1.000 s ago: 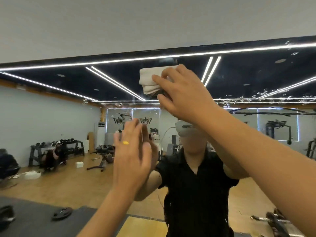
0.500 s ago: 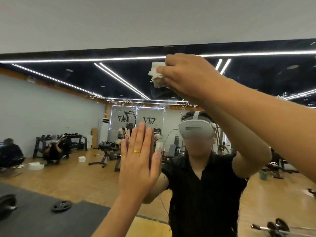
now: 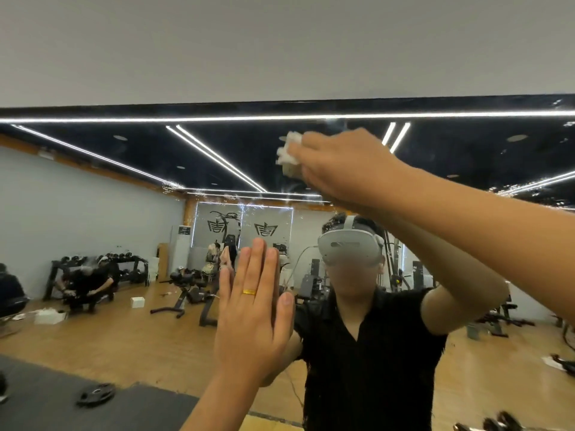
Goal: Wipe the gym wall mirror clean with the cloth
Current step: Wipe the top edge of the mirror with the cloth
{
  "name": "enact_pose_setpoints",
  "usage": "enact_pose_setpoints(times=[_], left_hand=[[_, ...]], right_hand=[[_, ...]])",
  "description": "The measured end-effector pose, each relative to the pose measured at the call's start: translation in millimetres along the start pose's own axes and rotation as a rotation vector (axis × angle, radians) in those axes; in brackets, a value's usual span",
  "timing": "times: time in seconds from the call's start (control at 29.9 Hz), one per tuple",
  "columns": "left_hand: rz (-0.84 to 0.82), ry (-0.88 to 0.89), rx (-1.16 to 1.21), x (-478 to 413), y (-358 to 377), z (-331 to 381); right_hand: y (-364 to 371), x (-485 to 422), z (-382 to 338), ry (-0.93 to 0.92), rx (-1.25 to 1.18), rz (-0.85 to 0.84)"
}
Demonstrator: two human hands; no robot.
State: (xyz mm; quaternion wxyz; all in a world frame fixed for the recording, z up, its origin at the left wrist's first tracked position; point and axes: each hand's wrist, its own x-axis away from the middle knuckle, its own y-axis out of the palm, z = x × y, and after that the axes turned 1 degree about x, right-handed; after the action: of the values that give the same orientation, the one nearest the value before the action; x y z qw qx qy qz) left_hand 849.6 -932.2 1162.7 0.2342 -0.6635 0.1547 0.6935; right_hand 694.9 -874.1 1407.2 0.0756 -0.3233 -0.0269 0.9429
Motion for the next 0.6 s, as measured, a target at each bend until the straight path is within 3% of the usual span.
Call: enact_pose_setpoints(times=[0.13, 0.3, 0.5, 0.6], left_hand=[[-0.005, -0.002, -0.003, 0, -2, 1], [-0.006, -0.008, 0.021, 0, -4, 3], [0.001, -0.014, 0.031, 0, -4, 3], [0.004, -0.013, 0.033, 0, -4, 3]], right_hand=[[-9, -6, 19, -0.151, -0.02, 0.016], [-12, -20, 44, 0.185, -0.016, 0.126], [-14, 13, 8, -0.114, -0.041, -0.016], [-19, 4, 42, -0.03, 0.029, 0.08]])
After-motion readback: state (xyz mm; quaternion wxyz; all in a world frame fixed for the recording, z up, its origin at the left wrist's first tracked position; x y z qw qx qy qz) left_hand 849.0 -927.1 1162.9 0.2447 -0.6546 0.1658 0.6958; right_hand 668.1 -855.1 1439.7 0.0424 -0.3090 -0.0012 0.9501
